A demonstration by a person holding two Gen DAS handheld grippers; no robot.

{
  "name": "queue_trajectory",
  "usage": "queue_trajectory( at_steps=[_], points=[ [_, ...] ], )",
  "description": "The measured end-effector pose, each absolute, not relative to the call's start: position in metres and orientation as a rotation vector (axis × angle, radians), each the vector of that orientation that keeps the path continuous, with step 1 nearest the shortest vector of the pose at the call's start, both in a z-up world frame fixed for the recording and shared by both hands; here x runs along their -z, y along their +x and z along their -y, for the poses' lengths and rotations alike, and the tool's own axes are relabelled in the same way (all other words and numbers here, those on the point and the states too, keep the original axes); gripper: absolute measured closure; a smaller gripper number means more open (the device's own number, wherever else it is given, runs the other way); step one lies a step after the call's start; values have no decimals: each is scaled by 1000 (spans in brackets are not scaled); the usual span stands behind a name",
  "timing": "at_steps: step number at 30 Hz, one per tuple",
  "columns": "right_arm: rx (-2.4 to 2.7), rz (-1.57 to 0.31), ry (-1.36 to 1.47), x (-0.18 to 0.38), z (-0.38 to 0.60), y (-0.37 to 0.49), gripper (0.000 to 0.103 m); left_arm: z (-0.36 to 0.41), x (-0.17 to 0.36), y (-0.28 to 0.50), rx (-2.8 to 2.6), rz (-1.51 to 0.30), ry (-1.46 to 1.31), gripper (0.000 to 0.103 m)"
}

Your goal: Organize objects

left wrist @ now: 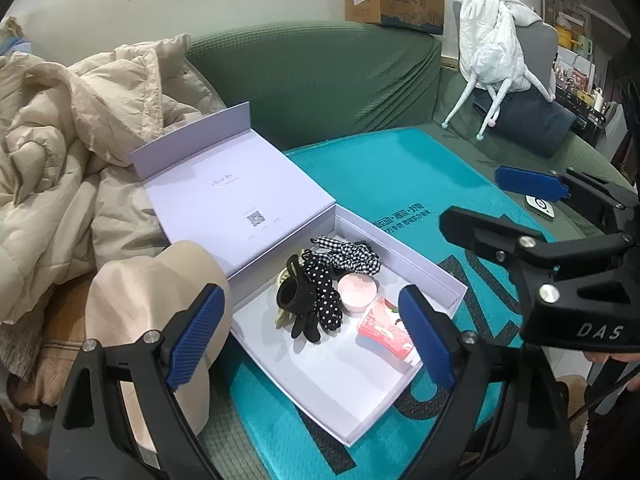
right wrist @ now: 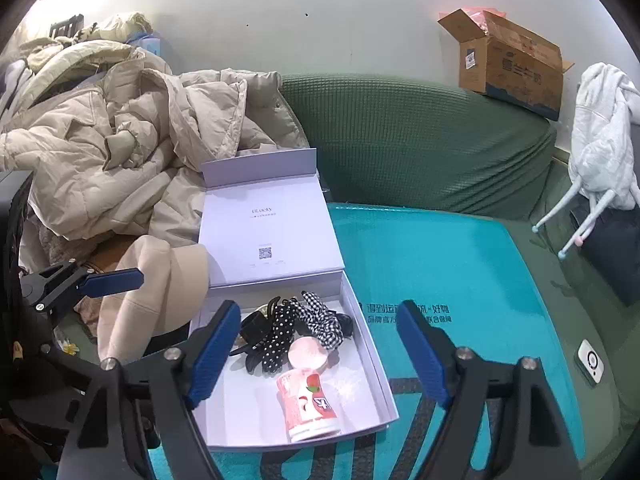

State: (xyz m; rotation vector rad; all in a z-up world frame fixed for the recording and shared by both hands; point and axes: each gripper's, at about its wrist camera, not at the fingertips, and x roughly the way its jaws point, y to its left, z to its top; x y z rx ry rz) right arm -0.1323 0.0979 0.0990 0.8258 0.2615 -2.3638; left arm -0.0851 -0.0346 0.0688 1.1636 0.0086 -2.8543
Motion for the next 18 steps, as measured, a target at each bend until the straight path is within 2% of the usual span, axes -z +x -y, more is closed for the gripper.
queue_trajectory(
  at_steps=[18],
  points=[
    [2377,-268,934,-80,-133,-91,19,28,-66,-40,2805,-58,1167,12]
  ],
)
